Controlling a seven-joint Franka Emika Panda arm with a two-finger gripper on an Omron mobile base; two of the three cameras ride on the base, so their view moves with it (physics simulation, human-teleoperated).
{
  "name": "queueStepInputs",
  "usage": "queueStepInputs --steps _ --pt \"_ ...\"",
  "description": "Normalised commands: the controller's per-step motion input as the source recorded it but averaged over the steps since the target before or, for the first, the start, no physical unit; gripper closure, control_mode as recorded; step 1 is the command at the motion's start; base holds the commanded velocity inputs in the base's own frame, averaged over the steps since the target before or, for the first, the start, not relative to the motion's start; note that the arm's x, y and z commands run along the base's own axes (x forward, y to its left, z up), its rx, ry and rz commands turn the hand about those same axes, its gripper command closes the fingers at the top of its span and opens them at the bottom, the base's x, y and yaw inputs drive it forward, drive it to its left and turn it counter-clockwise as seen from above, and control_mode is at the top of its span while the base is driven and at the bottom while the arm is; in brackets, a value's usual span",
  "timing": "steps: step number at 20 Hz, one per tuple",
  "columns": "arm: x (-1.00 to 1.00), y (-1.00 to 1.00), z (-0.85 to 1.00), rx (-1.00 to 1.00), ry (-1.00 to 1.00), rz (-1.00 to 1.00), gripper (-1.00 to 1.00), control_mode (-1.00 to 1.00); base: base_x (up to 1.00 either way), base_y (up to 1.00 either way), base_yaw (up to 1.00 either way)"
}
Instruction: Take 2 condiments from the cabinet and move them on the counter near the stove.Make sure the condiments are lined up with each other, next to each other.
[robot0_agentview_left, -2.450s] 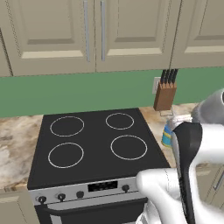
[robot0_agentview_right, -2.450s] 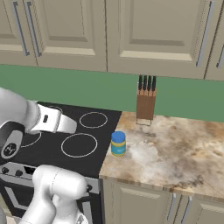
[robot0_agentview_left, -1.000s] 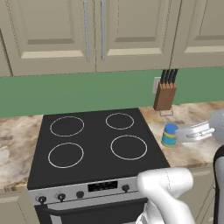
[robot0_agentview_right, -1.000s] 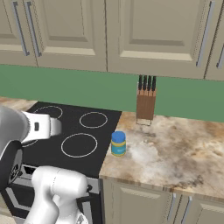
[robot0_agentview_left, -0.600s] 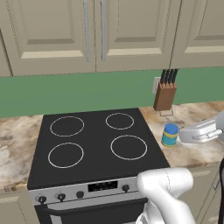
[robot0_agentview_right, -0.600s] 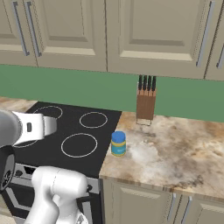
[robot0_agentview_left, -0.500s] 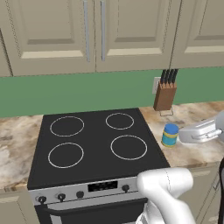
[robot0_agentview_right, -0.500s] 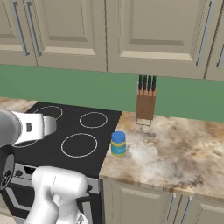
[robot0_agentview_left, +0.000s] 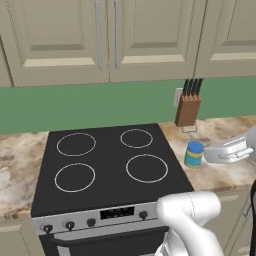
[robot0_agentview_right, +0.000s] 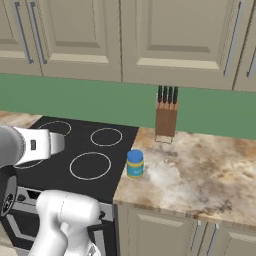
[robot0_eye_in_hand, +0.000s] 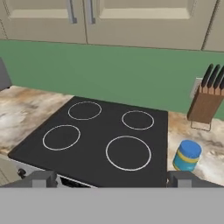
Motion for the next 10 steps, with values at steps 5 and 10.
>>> queueStepInputs --steps 5,10 --pt "0.0 0.0 0.0 0.0 0.0 0.0 -1.0 1.0 -0.88 -0.31 -0.33" --pt "0.0 0.0 0.0 0.0 0.0 0.0 -1.0 1.0 -0.91 -0.47 -0.58"
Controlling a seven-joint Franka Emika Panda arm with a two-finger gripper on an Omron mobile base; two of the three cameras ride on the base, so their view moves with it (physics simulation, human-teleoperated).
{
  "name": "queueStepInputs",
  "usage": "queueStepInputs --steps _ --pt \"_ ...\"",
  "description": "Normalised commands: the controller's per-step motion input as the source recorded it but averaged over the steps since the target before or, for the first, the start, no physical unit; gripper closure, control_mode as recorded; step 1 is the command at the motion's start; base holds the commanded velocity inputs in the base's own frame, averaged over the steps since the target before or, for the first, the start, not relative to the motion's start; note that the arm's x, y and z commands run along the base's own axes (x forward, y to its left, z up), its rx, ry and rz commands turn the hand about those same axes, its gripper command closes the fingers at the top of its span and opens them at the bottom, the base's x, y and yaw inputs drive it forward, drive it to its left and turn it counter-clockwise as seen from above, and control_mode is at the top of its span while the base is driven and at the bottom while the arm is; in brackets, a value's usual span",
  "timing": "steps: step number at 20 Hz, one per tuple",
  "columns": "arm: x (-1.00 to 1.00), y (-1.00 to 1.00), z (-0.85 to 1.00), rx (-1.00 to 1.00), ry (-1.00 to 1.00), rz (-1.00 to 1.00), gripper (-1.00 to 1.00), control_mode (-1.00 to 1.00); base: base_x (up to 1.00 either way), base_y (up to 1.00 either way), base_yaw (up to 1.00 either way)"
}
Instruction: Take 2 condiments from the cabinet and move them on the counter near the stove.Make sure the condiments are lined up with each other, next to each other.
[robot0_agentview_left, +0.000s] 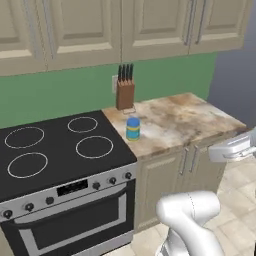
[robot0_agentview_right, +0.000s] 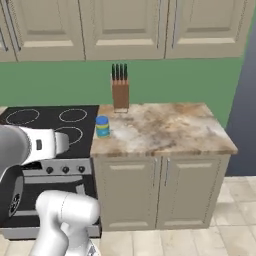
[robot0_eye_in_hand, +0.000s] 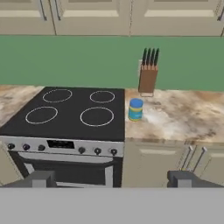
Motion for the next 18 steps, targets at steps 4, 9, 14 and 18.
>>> queueStepInputs --steps 4,9,14,18 --pt "0.0 0.0 0.0 0.0 0.0 0.0 -1.0 1.0 -0.7 -0.54 -0.63" --pt "0.0 0.0 0.0 0.0 0.0 0.0 -1.0 1.0 0.0 -0.7 -0.81" --pt "0.0 0.0 0.0 0.0 0.0 0.0 -1.0 1.0 0.0 -0.53 -0.88" --pt "0.0 0.0 0.0 0.0 0.0 0.0 -1.0 1.0 0.0 -0.5 -0.85"
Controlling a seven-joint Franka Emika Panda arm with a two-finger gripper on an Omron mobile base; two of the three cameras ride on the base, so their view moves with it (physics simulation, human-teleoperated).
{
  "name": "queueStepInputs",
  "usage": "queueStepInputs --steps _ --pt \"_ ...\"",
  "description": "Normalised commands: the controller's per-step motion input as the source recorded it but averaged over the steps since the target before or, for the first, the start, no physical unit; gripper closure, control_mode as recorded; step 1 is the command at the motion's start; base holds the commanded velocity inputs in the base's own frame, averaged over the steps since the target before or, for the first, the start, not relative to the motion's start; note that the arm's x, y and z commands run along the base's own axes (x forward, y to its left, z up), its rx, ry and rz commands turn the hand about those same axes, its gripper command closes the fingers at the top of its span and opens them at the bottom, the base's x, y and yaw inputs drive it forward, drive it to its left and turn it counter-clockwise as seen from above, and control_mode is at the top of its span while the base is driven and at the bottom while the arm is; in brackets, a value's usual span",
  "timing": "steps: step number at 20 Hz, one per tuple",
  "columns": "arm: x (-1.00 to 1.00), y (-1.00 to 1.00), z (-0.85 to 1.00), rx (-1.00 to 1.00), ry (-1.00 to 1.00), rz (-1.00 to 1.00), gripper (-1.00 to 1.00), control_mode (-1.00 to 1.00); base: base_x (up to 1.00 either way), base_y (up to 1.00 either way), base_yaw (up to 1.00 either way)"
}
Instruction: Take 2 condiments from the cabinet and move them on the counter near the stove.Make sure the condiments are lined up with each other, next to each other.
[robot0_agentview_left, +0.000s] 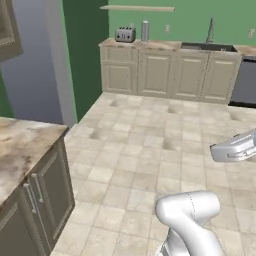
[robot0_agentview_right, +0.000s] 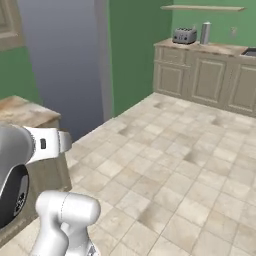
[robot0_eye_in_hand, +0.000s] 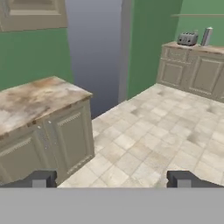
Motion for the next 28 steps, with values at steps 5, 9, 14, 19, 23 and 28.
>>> queueStepInputs --steps 5,9,14,19,23,28 --pt "0.0 0.0 0.0 0.0 0.0 0.0 -1.0 1.0 0.31 -0.29 -0.7" --pt "0.0 0.0 0.0 0.0 0.0 0.0 -1.0 1.0 0.92 -0.12 -0.39" --pt "0.0 0.0 0.0 0.0 0.0 0.0 -1.0 1.0 1.0 0.0 -0.19" --pt "0.0 0.0 0.0 0.0 0.0 0.0 -1.0 1.0 1.0 0.0 -0.07" --pt "0.0 0.0 0.0 0.0 0.0 0.0 -1.0 1.0 1.0 -0.01 0.0" --pt "0.0 0.0 0.0 0.0 0.0 0.0 -1.0 1.0 1.0 -0.25 0.0"
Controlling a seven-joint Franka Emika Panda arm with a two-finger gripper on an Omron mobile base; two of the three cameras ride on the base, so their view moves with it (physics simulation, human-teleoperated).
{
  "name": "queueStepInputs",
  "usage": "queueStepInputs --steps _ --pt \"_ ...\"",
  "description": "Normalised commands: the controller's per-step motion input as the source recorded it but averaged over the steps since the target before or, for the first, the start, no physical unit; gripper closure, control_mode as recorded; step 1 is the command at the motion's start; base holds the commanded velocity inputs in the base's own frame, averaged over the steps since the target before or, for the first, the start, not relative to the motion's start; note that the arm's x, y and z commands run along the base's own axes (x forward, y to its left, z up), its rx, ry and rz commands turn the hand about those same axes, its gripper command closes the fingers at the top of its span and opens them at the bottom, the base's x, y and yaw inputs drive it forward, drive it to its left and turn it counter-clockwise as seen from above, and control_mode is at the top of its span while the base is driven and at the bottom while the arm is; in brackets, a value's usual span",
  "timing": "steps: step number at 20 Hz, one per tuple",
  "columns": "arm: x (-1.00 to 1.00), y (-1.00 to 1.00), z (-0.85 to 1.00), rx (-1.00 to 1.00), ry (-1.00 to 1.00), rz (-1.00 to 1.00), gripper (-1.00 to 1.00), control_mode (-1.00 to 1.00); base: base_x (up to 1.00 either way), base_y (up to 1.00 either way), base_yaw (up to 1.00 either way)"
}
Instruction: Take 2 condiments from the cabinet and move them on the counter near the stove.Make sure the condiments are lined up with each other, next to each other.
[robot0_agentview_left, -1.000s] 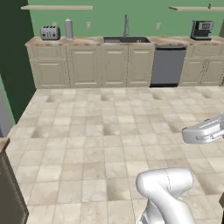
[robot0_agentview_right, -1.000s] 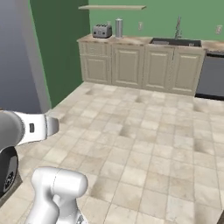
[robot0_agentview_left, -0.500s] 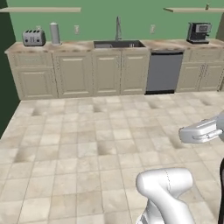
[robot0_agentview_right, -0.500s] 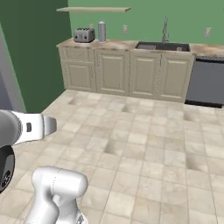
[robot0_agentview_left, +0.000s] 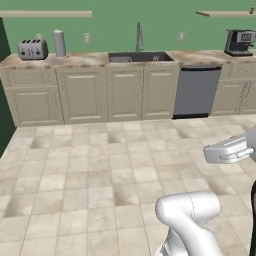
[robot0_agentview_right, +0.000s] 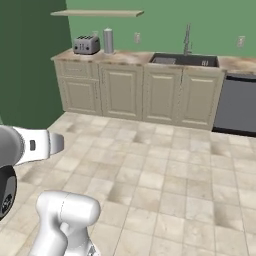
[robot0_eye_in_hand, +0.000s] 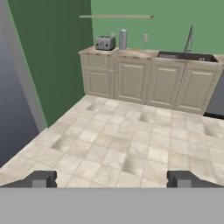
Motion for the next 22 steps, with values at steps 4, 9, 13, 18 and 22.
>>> queueStepInputs --steps 4,9,13,18,22 --pt "0.0 0.0 0.0 0.0 0.0 0.0 -1.0 1.0 1.0 -0.37 0.0" --pt "0.0 0.0 0.0 0.0 0.0 0.0 -1.0 1.0 1.0 -0.47 0.0" --pt "0.0 0.0 0.0 0.0 0.0 0.0 -1.0 1.0 1.0 -0.58 0.0" --pt "0.0 0.0 0.0 0.0 0.0 0.0 -1.0 1.0 1.0 -0.76 0.0" --pt "0.0 0.0 0.0 0.0 0.0 0.0 -1.0 1.0 1.0 -0.98 0.0"
